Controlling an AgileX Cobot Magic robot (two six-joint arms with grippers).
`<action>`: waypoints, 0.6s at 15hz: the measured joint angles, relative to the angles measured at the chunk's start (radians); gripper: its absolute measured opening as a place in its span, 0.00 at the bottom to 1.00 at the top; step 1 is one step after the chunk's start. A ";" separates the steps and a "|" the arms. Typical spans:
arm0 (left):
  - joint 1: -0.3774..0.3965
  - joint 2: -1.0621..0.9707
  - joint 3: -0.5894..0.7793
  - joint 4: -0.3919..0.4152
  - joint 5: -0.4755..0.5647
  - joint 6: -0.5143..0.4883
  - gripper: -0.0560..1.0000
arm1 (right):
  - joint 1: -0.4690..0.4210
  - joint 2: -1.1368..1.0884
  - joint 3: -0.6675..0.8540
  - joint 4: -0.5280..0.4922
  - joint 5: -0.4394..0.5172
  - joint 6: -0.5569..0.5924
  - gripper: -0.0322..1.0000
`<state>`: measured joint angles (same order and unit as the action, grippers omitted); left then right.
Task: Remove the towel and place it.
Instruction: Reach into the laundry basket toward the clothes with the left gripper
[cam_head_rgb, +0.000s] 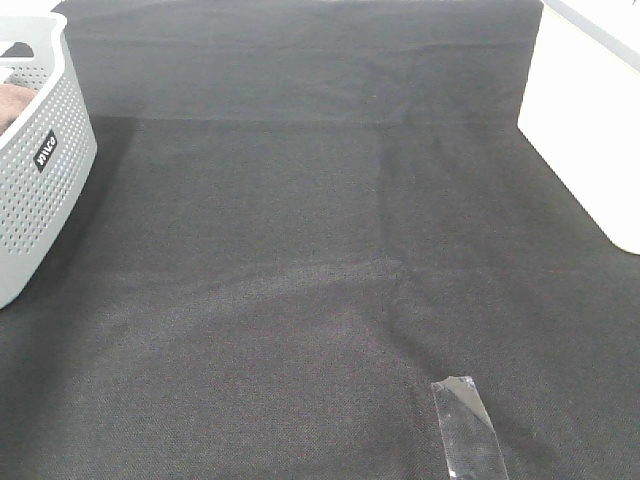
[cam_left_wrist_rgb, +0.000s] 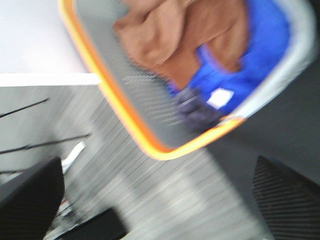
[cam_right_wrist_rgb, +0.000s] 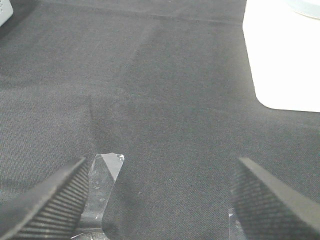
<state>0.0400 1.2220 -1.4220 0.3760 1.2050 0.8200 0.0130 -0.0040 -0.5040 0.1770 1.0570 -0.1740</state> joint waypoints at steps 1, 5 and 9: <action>0.000 0.078 -0.041 0.051 0.002 0.038 0.95 | 0.000 0.000 0.000 0.000 0.000 0.000 0.76; 0.022 0.347 -0.077 0.175 -0.062 0.152 0.94 | 0.000 0.000 0.000 0.000 0.000 0.000 0.76; 0.105 0.606 -0.148 0.190 -0.186 0.217 0.94 | 0.000 0.000 0.000 0.000 0.000 0.000 0.76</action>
<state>0.1450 1.8280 -1.5700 0.5660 1.0190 1.0370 0.0130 -0.0040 -0.5040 0.1770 1.0570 -0.1740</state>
